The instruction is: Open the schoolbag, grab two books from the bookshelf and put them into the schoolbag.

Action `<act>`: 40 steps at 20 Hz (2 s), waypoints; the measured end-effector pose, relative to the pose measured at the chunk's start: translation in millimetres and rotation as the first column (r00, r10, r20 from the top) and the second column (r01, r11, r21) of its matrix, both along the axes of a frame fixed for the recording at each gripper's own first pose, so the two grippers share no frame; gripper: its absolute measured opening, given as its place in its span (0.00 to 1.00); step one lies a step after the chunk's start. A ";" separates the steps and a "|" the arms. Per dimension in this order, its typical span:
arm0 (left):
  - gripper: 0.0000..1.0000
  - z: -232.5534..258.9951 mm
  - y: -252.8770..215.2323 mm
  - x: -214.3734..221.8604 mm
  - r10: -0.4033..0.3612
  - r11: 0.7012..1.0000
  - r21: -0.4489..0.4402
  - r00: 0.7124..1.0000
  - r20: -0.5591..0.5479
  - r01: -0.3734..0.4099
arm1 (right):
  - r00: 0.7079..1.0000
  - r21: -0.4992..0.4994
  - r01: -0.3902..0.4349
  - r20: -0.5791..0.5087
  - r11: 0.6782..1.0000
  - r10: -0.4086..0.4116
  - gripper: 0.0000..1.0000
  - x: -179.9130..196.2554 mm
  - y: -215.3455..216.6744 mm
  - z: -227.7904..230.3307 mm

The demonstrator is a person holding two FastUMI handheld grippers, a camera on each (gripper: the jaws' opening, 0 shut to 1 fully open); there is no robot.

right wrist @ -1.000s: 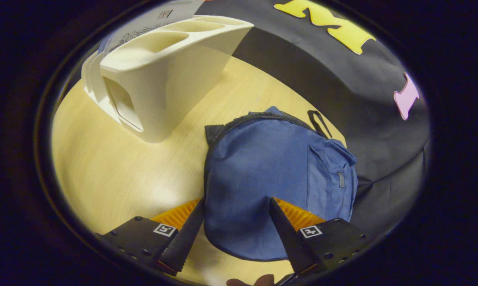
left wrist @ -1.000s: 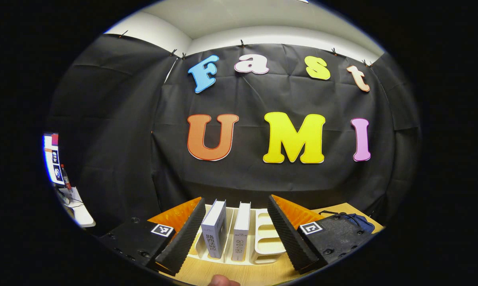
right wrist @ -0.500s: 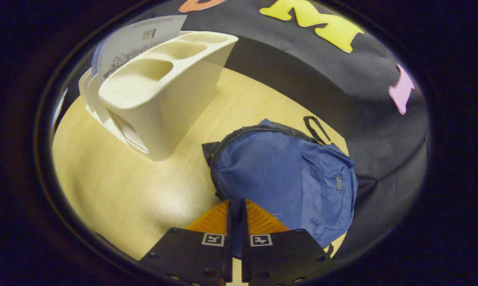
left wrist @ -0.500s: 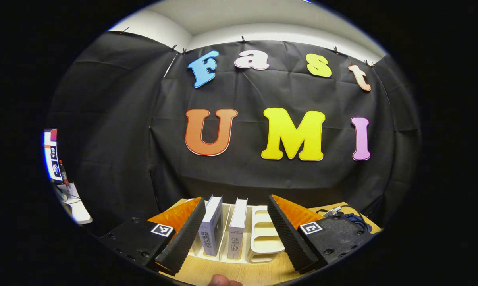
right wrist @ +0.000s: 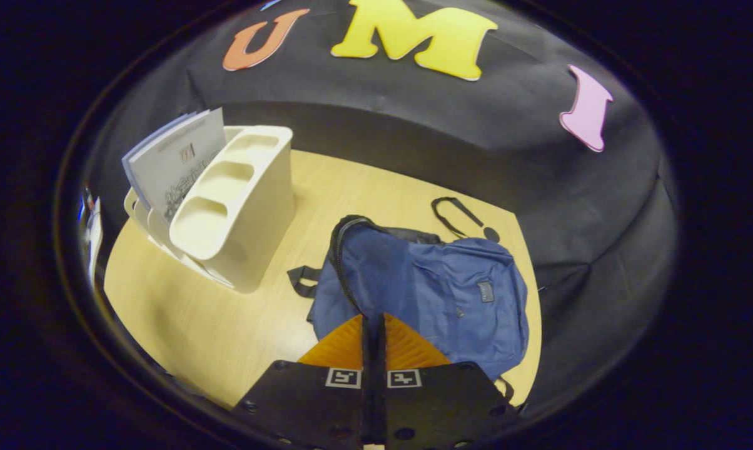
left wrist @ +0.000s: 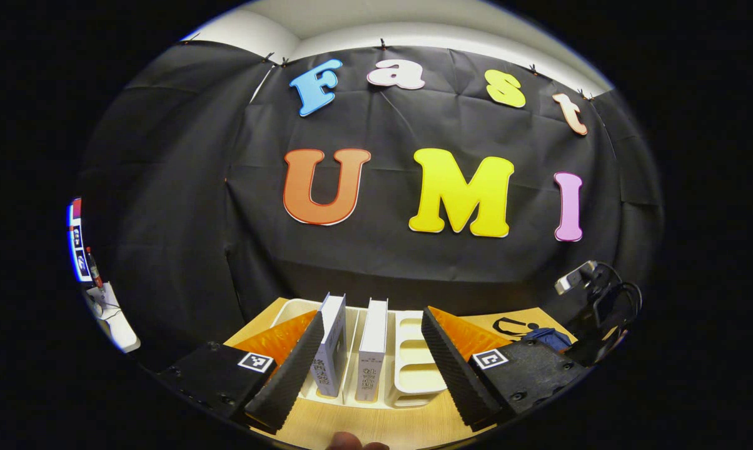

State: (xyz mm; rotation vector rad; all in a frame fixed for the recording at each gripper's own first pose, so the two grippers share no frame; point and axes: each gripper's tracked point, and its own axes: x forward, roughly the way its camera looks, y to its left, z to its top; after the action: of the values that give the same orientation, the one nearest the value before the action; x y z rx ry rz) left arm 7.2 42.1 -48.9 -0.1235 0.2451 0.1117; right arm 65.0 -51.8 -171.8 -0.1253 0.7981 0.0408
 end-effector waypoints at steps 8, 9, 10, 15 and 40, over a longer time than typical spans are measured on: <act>1.00 -23.0 -9.8 27.8 -0.101 0.994 -0.059 0.971 -0.215 0.090 | 0.988 0.081 0.116 0.094 0.990 -0.123 0.00 -3.6 -92.3 63.0; 0.99 -28.1 -10.5 31.5 -0.117 0.993 -0.045 0.960 -0.253 0.109 | 0.986 0.089 0.125 0.101 0.988 -0.134 0.00 -3.3 -104.0 69.9; 0.99 -30.4 -12.1 35.1 -0.134 0.991 -0.035 0.948 -0.288 0.130 | 0.984 0.098 0.130 0.106 0.987 -0.140 0.00 -3.1 -113.5 75.2; 1.00 -56.3 -16.1 46.8 -0.191 0.981 -0.103 0.868 -0.458 0.162 | 0.982 0.119 0.135 0.115 0.984 -0.149 0.00 -1.5 -158.2 100.6; 0.86 -139.8 -6.9 78.0 -0.252 0.959 -0.196 0.307 -0.918 0.202 | 0.986 0.266 0.140 0.051 0.954 -0.159 0.00 -8.9 -191.2 75.7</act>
State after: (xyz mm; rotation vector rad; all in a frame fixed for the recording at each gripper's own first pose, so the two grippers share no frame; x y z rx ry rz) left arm 85.2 35.2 -188.7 -0.0489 1.4809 -0.1355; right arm 56.1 -243.1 -96.0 0.1833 0.7213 -0.0024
